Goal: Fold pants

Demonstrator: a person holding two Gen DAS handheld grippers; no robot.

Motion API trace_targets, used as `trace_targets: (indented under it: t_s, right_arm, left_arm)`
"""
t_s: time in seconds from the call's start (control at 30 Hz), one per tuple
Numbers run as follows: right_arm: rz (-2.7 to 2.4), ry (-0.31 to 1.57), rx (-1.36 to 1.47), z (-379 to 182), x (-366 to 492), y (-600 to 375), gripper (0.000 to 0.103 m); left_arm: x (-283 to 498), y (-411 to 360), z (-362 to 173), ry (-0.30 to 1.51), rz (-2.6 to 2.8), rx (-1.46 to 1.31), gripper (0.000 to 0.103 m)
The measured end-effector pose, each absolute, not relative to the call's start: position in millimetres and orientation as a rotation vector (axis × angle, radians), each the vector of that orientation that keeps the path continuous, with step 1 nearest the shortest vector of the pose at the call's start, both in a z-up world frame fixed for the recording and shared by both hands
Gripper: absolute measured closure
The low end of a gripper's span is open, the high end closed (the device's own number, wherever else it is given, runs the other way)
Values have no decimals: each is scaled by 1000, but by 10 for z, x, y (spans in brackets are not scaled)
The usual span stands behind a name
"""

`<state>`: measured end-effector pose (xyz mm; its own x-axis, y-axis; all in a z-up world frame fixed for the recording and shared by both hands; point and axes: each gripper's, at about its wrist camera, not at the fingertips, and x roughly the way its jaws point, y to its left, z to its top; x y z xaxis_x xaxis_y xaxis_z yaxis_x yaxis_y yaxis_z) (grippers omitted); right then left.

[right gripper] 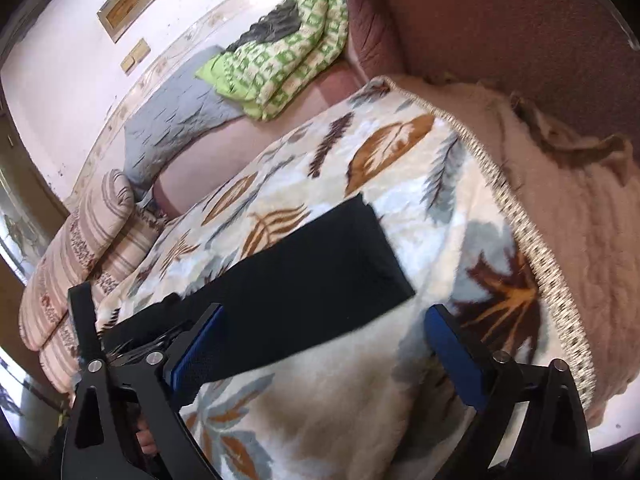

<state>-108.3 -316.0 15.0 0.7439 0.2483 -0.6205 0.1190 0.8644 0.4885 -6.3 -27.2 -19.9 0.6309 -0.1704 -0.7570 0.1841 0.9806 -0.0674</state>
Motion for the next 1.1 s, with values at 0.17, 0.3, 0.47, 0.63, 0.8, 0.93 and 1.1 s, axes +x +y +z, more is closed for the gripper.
trace_targets:
  t_s: [0.17, 0.3, 0.47, 0.63, 0.8, 0.93, 1.1]
  right_arm:
    - [69, 748, 548, 120, -1083, -3188, 6]
    - [80, 736, 582, 95, -1055, -3234, 9]
    - [127, 751, 659, -12, -930, -3275, 20]
    - [37, 737, 796, -127, -919, -3495, 50]
    - [-1, 747, 842, -159, -1019, -3486, 57]
    - [28, 709, 899, -190, -903, -3519, 50]
    - [65, 682, 972, -223, -1007, -3571, 53]
  left_arm:
    - [-80, -296, -204, 856, -187, 15, 0]
    - [-80, -296, -209, 856, -183, 15, 0]
    - [-87, -273, -204, 851, -192, -10, 0]
    - [-89, -270, -202, 850, -192, -11, 0]
    - [-85, -267, -201, 849, -191, -15, 0]
    - [-86, -279, -193, 846, -181, -15, 0]
    - [-88, -280, -193, 844, -185, -20, 0]
